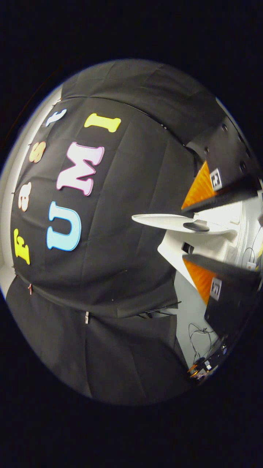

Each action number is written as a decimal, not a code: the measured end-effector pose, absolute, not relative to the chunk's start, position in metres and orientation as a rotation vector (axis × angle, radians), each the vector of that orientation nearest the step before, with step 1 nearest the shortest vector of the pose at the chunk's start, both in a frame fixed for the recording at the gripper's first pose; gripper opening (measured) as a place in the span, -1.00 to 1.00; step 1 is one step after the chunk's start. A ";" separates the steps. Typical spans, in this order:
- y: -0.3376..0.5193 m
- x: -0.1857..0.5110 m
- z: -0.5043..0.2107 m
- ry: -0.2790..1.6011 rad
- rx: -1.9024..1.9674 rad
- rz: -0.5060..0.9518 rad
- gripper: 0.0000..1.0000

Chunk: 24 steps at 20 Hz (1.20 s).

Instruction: Open the toilet lid.

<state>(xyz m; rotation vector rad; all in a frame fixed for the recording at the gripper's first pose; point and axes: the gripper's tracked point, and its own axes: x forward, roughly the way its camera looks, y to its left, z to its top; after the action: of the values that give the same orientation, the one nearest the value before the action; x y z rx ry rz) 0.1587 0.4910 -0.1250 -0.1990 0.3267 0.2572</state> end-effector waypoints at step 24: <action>0.300 0.088 0.011 0.057 0.053 0.116 0.97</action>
<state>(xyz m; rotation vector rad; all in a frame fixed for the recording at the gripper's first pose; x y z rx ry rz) 0.0877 0.3003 0.0105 0.0529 0.0566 0.1162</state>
